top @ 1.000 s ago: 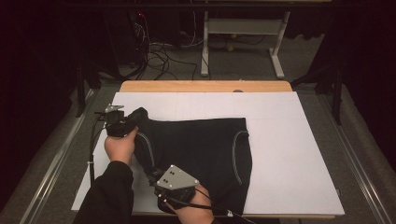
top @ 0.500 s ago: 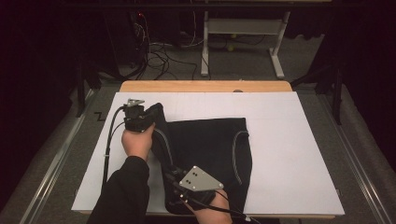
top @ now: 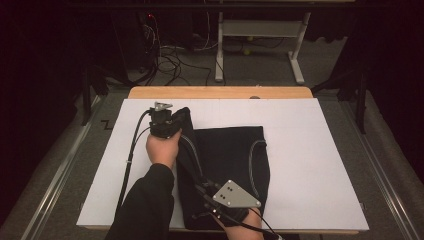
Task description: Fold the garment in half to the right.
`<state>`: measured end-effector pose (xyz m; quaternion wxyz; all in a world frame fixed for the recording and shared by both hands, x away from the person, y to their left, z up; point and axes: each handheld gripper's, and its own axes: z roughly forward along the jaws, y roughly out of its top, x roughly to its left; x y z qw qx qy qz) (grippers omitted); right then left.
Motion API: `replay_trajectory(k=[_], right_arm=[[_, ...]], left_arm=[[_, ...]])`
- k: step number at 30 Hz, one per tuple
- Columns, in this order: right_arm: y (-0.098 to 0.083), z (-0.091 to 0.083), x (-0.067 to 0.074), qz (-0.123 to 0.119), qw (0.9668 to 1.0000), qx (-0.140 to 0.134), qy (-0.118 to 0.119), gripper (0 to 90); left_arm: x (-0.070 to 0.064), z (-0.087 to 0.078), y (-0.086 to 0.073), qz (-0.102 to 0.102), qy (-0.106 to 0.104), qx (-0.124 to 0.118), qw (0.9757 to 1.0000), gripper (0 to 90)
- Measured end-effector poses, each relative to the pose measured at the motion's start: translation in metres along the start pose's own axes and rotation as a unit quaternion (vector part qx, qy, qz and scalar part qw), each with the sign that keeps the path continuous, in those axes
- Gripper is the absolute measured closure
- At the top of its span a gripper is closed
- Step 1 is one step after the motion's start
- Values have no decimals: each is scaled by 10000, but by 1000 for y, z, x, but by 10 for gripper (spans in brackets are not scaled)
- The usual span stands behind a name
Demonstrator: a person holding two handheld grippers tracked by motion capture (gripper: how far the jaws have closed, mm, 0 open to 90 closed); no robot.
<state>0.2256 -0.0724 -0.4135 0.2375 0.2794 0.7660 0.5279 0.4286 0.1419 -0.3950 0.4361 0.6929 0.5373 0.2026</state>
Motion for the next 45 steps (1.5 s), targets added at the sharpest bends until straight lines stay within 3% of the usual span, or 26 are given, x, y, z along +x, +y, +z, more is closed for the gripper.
replay_trajectory(k=[16,24,45], right_arm=[[-19,-22,-18,47,9997,104,-236,737],[-27,-33,-25,71,9993,129,-350,737],[-53,-66,-47,150,9971,316,-672,727]], left_arm=[[-38,22,4,227,-209,79,9995,731],[-60,34,6,415,-285,151,9986,730],[-109,58,6,658,-521,274,9961,730]])
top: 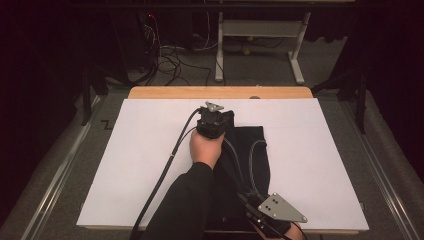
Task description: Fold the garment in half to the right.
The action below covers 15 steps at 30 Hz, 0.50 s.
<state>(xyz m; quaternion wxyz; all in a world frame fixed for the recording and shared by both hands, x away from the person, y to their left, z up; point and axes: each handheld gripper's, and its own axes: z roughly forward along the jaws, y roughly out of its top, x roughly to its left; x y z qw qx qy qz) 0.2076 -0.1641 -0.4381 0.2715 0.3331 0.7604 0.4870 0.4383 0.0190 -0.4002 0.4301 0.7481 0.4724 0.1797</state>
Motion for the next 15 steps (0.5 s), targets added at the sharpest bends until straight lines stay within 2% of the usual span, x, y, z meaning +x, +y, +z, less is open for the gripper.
replay_trajectory(k=[11,15], right_arm=[[-15,-5,-8,-12,9996,274,-45,710],[-19,-8,-11,17,9994,332,-56,702]], left_arm=[[-14,16,-1,64,-45,174,9998,729],[-20,20,-1,173,-75,225,9996,725]])
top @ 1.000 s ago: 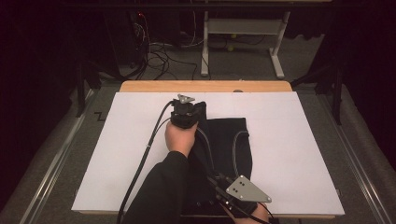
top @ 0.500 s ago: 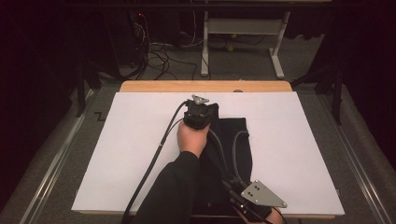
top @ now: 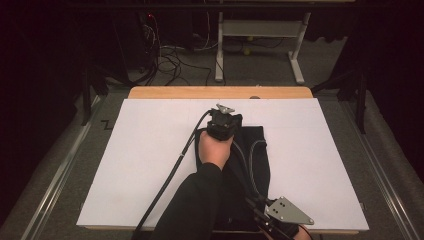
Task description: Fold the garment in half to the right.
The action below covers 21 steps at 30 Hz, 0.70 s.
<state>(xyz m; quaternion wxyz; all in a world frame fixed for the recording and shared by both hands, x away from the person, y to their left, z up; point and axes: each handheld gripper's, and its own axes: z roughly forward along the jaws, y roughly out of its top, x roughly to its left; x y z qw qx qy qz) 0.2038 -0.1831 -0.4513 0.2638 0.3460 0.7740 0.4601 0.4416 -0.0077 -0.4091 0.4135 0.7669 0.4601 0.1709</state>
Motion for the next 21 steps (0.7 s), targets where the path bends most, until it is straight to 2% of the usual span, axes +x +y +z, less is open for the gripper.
replay_trajectory(k=[5,11,17,21], right_arm=[[-6,-2,-1,56,9999,88,20,685],[-11,-5,-4,118,9999,109,40,676],[-15,-10,-5,147,9998,117,38,661],[-16,-13,-7,208,9997,100,37,641]], left_arm=[[-4,6,-2,8,14,72,10000,725],[-9,13,-3,59,-73,105,9999,709],[-18,18,-4,72,-181,40,9998,671],[-21,20,-2,84,-179,20,9998,646]])
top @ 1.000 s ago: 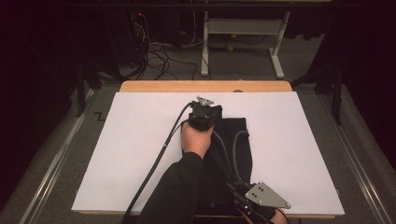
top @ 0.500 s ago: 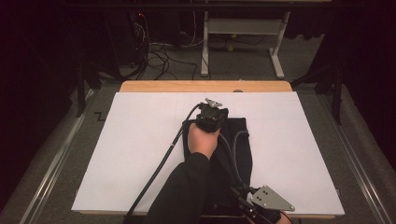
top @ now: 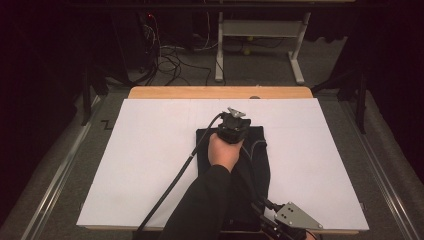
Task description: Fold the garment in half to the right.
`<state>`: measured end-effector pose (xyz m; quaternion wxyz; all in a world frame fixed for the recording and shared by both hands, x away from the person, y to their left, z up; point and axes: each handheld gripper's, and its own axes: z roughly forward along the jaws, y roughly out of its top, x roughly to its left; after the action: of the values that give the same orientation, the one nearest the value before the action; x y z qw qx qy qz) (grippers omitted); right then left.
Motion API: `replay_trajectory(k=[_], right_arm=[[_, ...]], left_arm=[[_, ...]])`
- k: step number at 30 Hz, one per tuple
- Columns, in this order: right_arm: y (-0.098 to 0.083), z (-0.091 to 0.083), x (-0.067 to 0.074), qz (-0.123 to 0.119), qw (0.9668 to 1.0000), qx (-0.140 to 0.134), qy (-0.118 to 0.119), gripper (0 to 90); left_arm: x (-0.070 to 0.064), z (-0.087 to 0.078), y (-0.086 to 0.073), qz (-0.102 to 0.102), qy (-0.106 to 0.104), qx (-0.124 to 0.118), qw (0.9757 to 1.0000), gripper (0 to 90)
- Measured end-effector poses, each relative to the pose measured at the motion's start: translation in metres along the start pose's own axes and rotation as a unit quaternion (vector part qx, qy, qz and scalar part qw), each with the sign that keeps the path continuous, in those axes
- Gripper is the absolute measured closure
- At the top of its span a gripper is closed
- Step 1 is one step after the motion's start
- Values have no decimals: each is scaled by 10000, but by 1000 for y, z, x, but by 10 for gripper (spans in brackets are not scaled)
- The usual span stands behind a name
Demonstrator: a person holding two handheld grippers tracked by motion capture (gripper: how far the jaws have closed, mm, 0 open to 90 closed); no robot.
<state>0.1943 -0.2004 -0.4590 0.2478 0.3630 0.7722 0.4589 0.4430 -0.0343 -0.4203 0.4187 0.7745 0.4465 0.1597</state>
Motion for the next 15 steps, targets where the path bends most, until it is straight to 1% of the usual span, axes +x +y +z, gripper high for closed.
replay_trajectory(k=[3,5,8,11,12,15], right_arm=[[0,-3,-1,38,10000,-31,-18,628],[0,-4,-3,69,10000,-52,-28,606],[1,-6,-6,146,9998,-99,-93,575],[2,-10,-8,204,9995,-174,-145,542],[2,-11,-8,200,9995,-202,-156,541],[5,-15,-10,229,9992,-286,-143,514]], left_arm=[[-3,1,1,-23,-45,-66,10000,604],[-7,3,2,24,-82,-95,9999,589],[-11,5,1,27,-184,-139,9997,556],[-17,5,3,76,-218,-189,9996,542],[-17,4,3,67,-235,-201,9995,527],[-19,2,4,128,-274,-252,9992,507]])
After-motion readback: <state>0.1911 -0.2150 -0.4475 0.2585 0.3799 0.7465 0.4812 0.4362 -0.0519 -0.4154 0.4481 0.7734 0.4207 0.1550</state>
